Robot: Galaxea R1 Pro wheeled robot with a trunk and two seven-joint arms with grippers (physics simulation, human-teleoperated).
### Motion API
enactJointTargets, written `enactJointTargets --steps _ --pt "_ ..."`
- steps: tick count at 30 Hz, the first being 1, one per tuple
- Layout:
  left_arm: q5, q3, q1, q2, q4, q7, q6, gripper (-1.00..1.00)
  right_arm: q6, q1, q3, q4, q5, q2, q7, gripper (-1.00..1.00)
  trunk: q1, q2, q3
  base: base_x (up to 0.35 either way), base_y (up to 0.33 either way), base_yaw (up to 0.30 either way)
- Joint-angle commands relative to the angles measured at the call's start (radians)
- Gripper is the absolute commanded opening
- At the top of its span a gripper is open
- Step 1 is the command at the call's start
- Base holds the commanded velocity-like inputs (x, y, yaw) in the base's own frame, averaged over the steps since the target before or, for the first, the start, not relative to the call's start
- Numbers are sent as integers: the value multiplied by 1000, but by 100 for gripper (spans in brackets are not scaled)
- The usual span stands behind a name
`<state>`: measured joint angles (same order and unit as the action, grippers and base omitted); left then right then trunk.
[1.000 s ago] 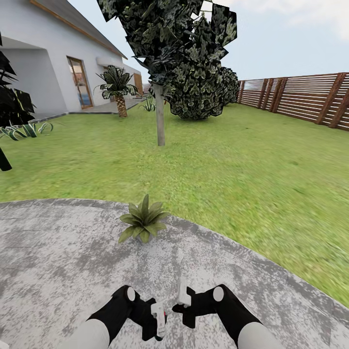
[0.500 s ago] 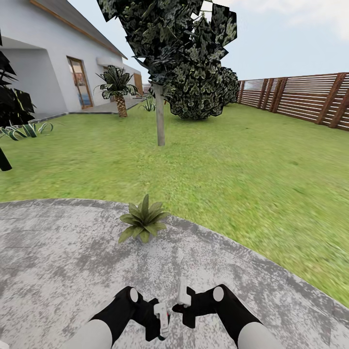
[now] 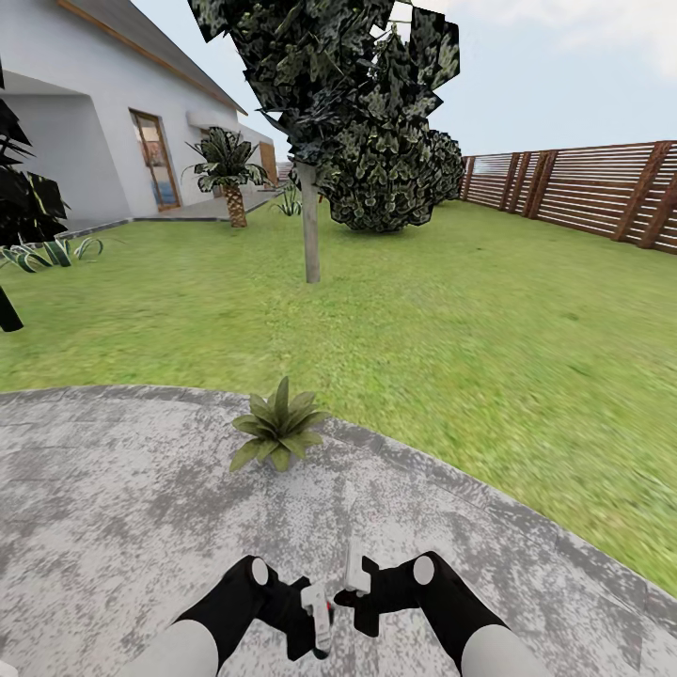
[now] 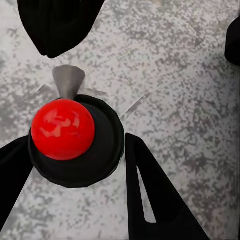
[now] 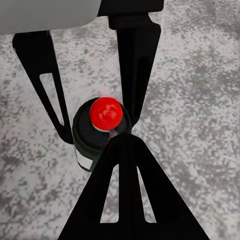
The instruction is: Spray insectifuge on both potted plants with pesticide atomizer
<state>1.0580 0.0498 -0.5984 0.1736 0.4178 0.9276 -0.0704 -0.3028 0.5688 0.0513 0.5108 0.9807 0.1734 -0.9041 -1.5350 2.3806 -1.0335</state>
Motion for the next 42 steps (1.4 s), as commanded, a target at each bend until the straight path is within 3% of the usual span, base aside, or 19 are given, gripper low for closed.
enactJointTargets --steps 1,23,29,42 --pt "7 5 0 1 1 4 -8 -100 -4 0 5 1 7 1 -4 -100 0 0 -1 0 0 0" --pt "-3 5 -1 1 -25 2 -9 -100 -4 0 5 1 7 1 -4 -100 0 0 -1 0 0 0" --pt "-67 4 -1 1 -25 2 -11 -100 -4 0 5 0 7 1 -4 -100 0 0 -1 0 0 0" --pt "-68 3 -3 1 -24 1 -10 -100 -4 0 5 0 7 1 -4 -100 0 0 -1 0 0 0"
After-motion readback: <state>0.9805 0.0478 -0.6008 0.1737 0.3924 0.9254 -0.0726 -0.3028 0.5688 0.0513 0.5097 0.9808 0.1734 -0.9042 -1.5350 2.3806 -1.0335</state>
